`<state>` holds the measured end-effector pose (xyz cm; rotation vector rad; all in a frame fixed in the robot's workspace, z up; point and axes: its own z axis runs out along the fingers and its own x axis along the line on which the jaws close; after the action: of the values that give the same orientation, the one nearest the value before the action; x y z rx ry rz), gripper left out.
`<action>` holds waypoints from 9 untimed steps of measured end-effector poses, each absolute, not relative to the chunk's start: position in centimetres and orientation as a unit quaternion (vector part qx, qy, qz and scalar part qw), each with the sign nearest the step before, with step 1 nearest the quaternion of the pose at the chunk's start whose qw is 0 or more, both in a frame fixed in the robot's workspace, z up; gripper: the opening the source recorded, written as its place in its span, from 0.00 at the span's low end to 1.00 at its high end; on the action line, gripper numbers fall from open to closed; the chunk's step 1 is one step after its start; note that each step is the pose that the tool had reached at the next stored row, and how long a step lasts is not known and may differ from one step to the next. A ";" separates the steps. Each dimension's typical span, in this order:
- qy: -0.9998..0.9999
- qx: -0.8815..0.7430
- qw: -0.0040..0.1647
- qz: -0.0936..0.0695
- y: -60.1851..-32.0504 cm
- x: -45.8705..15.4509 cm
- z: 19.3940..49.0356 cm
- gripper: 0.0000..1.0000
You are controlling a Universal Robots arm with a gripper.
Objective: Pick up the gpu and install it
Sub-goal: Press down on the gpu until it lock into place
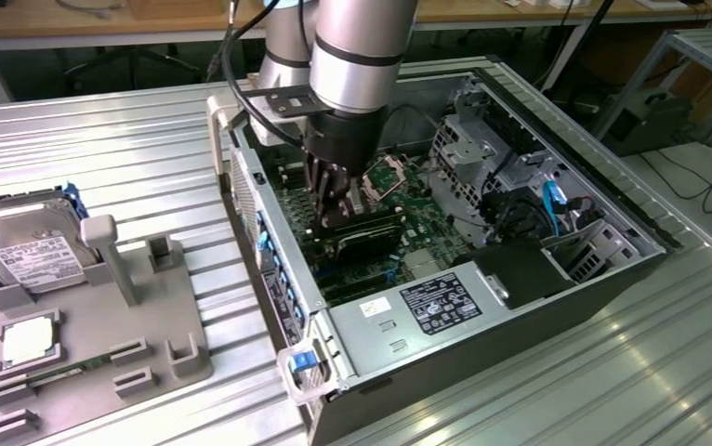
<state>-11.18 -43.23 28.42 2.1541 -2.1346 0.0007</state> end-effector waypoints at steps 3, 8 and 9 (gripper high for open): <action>-0.703 0.709 0.048 0.006 -43.2 -11.2 28.8 0.11; -0.704 0.709 0.042 0.013 -43.2 -11.2 29.8 0.11; -0.704 0.709 0.042 0.013 -43.2 -11.2 29.8 0.11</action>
<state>-11.23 -43.23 29.85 2.1707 -2.1538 0.0394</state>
